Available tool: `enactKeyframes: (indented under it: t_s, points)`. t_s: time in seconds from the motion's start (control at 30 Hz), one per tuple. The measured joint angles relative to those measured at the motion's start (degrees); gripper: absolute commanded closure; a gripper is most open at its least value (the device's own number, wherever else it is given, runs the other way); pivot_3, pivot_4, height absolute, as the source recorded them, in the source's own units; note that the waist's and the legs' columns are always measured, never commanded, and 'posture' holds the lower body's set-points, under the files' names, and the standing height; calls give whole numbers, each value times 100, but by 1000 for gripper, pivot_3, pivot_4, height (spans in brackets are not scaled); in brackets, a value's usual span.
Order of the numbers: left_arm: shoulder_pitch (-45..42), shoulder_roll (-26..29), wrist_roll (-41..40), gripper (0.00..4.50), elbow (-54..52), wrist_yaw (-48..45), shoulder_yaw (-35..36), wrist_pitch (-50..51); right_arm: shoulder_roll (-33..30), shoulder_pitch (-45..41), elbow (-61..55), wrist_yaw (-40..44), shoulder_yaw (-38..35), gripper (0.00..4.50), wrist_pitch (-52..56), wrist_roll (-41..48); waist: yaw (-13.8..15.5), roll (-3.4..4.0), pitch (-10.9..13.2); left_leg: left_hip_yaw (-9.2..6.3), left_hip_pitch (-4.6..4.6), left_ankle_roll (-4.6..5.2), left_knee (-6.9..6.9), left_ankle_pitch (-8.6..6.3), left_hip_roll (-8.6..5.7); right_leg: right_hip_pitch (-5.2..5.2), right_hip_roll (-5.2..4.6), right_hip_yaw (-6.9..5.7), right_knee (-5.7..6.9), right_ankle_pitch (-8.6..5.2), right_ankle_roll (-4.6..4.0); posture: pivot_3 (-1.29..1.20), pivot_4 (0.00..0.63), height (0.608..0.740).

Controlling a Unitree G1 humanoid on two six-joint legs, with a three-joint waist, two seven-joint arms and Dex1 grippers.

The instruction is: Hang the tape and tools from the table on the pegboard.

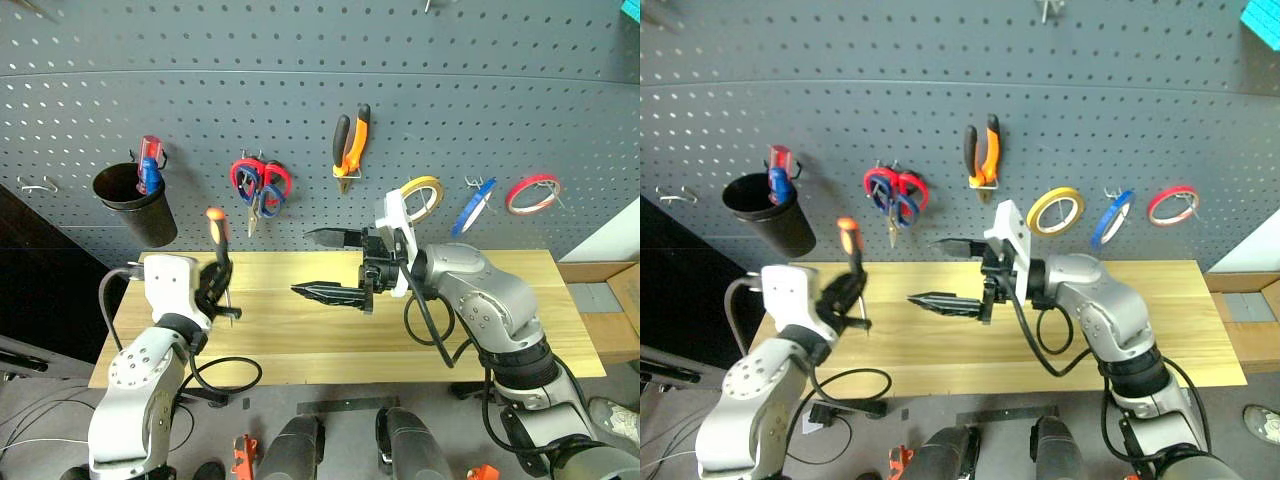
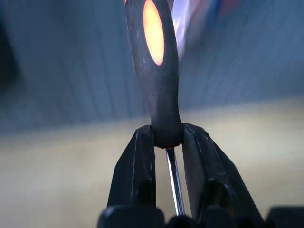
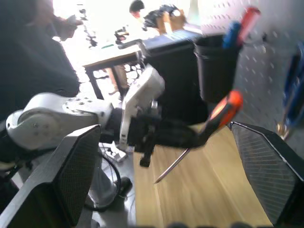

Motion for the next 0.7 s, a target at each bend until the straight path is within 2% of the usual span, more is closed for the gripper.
enactKeyframes:
  t_s: [0.1,0.23,0.3,0.4,0.5,0.7]
  points:
    - [-111,66,104,4004,-47,157,348,-677,83,-125,230,320,46,0,-198,0,74,3,-88,1,1,0,0,0,0,1,3,0,0,0,0,167,114,740]
    - [-671,351,187,4004,170,381,696,-1042,362,-354,582,510,108,0,-539,-47,197,-26,-167,4,8,-1,8,1,-4,6,10,-10,5,1,2,184,92,740]
    - [-1310,660,144,4004,414,518,931,-1038,798,-787,1091,100,-55,0,-903,-272,229,-45,-190,2,10,-19,8,12,3,3,49,-8,3,19,-1,181,87,740]
    - [-1800,940,108,4004,675,585,1023,-1112,1203,-1183,1546,-507,-268,0,-1316,-532,243,-46,-291,10,13,-20,4,11,0,1,52,1,1,19,-1,171,75,740]
    - [-2208,1186,117,4004,1307,570,1014,-1156,1339,-1371,1909,-953,-353,0,-1710,-896,259,-56,-357,7,19,-21,0,12,4,0,59,-2,-1,19,-2,151,61,740]
    - [-2840,1388,164,4004,2439,470,868,-1393,1364,-1371,2041,-1043,-366,0,-1941,-1017,217,-65,-459,15,20,-21,1,13,5,2,62,8,4,19,-3,120,39,740]
